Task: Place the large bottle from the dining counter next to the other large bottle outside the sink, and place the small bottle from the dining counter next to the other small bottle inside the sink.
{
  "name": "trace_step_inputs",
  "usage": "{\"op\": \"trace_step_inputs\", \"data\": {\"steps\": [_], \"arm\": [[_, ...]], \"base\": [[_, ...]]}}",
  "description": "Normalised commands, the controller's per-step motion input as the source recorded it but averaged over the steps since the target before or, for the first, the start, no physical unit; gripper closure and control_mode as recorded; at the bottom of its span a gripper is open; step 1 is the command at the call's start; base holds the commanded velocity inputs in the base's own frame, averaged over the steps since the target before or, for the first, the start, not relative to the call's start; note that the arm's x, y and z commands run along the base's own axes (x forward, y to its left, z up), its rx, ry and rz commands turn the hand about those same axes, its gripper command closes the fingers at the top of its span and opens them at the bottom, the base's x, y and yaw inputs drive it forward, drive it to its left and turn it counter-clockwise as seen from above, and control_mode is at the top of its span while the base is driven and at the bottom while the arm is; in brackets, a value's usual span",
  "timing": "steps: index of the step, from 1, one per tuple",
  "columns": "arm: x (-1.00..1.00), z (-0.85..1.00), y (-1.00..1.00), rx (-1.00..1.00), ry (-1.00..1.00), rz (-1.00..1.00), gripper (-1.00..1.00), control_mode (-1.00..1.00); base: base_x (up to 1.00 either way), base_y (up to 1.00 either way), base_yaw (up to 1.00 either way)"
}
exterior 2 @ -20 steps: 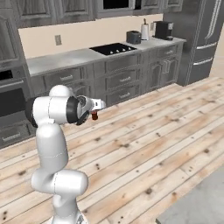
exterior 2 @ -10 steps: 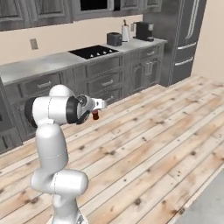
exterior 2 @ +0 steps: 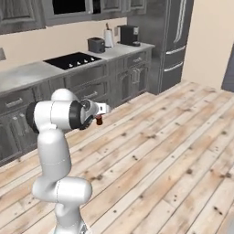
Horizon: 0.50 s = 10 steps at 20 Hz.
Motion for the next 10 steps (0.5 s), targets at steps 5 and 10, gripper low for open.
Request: {"op": "trace_step_inputs", "data": {"steps": [5,10], "arm": [[0.00,0.00,0.00,0.00,0.00,0.00,1.00,1.00],[0.00,0.00,0.00,0.00,0.00,0.00,1.00,1.00]], "base": [[0.66,0.00,-0.33],[0.54,0.00,-0.36]]}}
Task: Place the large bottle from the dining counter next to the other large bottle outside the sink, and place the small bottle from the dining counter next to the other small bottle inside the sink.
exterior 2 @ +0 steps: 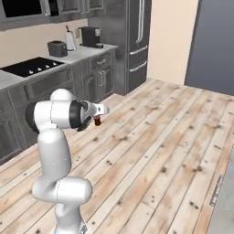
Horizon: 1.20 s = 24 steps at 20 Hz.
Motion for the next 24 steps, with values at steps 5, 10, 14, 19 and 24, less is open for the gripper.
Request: {"op": "trace_step_inputs", "data": {"steps": [5,10,14,19,24], "arm": [[0.00,0.00,0.00,0.00,0.00,0.00,1.00,1.00],[0.00,0.00,0.00,0.00,0.00,0.00,1.00,1.00],[0.00,0.00,0.00,0.00,0.00,0.00,1.00,1.00],[0.00,0.00,0.00,0.00,0.00,0.00,1.00,1.00],[0.00,0.00,0.00,0.00,0.00,0.00,1.00,1.00]], "base": [[0.50,0.00,-0.38],[0.62,0.02,-0.36],[0.71,0.03,-0.35],[0.70,0.09,-0.38],[0.60,0.23,-0.40]]}}
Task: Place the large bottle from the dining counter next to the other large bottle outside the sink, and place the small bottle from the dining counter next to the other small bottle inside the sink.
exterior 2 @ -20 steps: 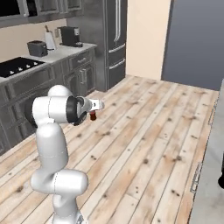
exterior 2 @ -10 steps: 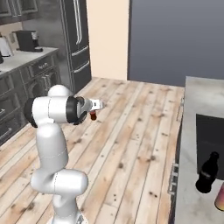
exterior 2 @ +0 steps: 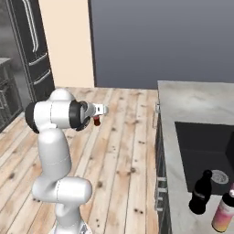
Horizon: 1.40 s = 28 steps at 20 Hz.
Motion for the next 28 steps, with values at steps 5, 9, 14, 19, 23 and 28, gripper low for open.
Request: {"op": "trace_step_inputs", "data": {"steps": [5,9,14,19,23,28], "arm": [[0.00,0.00,0.00,0.00,0.00,0.00,1.00,1.00],[0.00,0.00,0.00,0.00,0.00,0.00,1.00,1.00],[0.00,0.00,0.00,0.00,0.00,0.00,1.00,1.00],[0.00,0.00,0.00,0.00,0.00,0.00,1.00,1.00],[0.00,0.00,0.00,0.00,0.00,0.00,1.00,1.00],[0.00,0.00,0.00,0.00,0.00,0.00,1.00,1.00]], "base": [[0.44,0.38,-0.41],[0.31,0.48,-0.41],[0.24,0.56,-0.41],[0.19,0.56,-0.40],[0.22,0.55,-0.40],[0.27,0.53,-0.39]]}}
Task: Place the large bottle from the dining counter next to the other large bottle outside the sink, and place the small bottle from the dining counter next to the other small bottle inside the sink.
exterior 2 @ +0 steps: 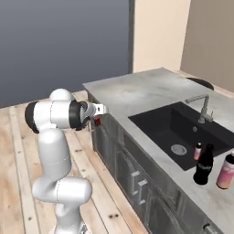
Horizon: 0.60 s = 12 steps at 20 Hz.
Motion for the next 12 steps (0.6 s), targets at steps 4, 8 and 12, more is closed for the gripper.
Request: {"op": "trace_step_inputs", "data": {"steps": [4,8,12], "arm": [[0.00,0.00,0.00,0.00,0.00,0.00,1.00,1.00],[0.00,0.00,0.00,0.00,0.00,0.00,1.00,1.00],[0.00,0.00,0.00,0.00,0.00,0.00,1.00,1.00]], "base": [[0.23,0.51,-0.38],[0.21,0.52,-0.39],[0.13,0.52,-0.39]]}}
